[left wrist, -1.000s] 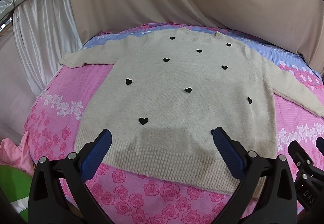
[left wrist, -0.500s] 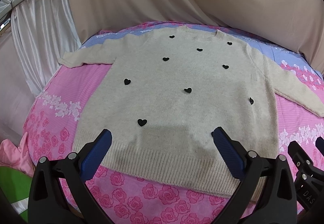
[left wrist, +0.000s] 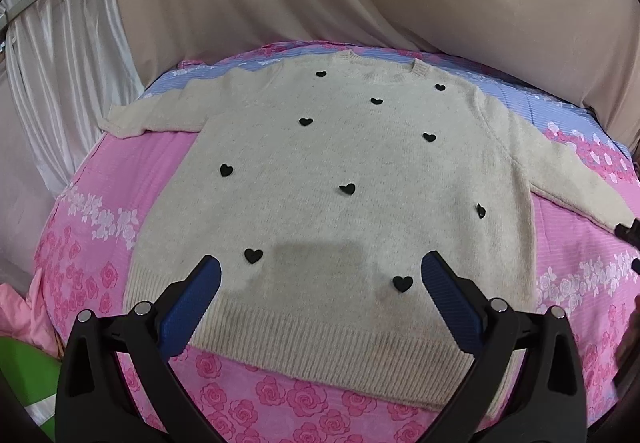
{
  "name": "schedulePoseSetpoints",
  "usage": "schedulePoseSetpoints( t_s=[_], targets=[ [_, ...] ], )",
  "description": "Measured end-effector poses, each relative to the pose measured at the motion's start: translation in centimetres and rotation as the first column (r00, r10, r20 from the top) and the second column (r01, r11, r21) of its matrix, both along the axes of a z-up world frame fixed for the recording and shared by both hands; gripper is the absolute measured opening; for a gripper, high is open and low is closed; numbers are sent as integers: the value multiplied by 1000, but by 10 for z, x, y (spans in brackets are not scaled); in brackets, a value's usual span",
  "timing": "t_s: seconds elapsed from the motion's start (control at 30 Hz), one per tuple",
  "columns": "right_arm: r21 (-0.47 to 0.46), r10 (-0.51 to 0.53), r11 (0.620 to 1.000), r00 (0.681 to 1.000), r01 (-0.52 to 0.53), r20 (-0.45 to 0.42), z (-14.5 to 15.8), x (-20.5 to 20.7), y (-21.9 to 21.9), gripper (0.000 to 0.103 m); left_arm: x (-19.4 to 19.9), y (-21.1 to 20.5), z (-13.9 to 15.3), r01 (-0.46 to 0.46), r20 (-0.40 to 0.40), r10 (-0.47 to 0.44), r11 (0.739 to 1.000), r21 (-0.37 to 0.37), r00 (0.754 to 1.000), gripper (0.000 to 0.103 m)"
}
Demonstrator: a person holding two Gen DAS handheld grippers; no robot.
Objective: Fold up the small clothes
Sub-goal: 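Grasp the sweater sleeve cuff with the right gripper, then fold the sleeve across the sweater body with the right gripper and release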
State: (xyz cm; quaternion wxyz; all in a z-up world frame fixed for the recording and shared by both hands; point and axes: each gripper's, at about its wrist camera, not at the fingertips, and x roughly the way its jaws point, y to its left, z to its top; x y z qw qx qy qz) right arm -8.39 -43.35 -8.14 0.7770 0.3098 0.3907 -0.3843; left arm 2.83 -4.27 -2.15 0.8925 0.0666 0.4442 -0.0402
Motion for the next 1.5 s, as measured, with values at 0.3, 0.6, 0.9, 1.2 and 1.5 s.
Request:
schedulePoseSetpoints(
  t_s=[0.3,0.6,0.9,1.2,1.5],
  targets=[
    [82,-162,984,987,160,17,-35,-20,-134,55,20,-16,1,-17,-2,17,998,59,1000,98],
    [102,-169,983,975,155,146,-40,-7,-152,11,33,-33,-9,25,-32,-22,995,94,999,98],
    [-87,258,966,855,-245,449,127,112,-58,11,54,-31,-14,54,-47,-54,999,-4,997,98],
    [-108,693,674,575,-731,436,151,323,164,13,72,17,-16,-17,-43,12,992,-124,999,98],
    [-4,852,475,459,-880,251,44,352,294,22,115,84,-42,-164,-113,143,966,-202,983,98]
  ],
)
